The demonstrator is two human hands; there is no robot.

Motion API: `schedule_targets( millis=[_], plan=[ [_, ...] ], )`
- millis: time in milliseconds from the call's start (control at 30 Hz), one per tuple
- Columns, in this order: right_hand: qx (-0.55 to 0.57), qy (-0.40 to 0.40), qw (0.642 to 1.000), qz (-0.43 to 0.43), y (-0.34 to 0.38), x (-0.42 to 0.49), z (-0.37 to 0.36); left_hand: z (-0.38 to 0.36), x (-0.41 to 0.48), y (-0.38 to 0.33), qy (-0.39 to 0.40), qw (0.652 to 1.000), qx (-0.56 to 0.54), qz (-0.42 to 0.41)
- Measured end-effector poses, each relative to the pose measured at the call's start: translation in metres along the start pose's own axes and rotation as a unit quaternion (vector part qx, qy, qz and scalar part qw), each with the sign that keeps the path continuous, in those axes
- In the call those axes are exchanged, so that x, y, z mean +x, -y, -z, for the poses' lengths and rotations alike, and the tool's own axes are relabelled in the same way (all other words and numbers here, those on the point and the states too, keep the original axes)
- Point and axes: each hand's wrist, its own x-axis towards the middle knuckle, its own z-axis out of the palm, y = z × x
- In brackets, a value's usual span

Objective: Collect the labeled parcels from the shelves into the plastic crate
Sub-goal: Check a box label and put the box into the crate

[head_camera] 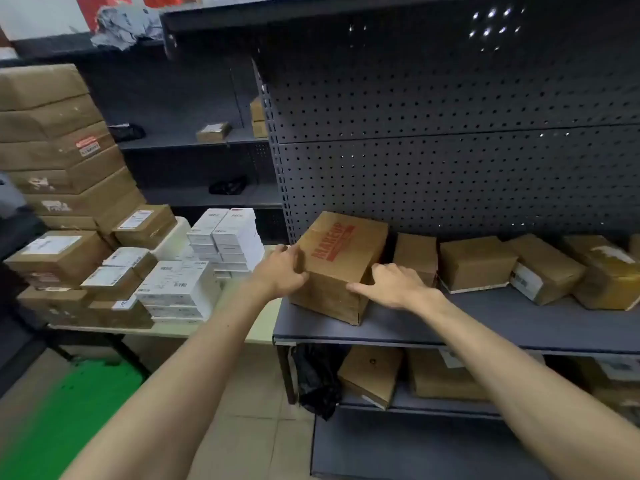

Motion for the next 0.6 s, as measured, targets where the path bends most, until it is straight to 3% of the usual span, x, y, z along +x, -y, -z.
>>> schedule_targets(
  millis=[133,267,400,600],
  plan=[
    [0.046,0.03,0.998,-0.025,-0.007,0.01,-0.019,-0.016,0.003,0.008,0.003,0.994,-0.101,0.036],
    [0.099,0.032,0.994,-0.045,-0.013,0.019,-0.041,-0.031,0.007,0.02,-0.012,0.964,-0.255,0.068],
    [0.164,0.007,0.985,-0.049,-0.011,0.018,-0.054,-0.049,0.007,0.038,-0.019,0.935,-0.343,0.089],
    [0.27,-0.042,0.961,-0.045,-0.01,0.015,-0.057,-0.05,0.0,0.037,-0.073,0.911,-0.403,0.057]
  ],
)
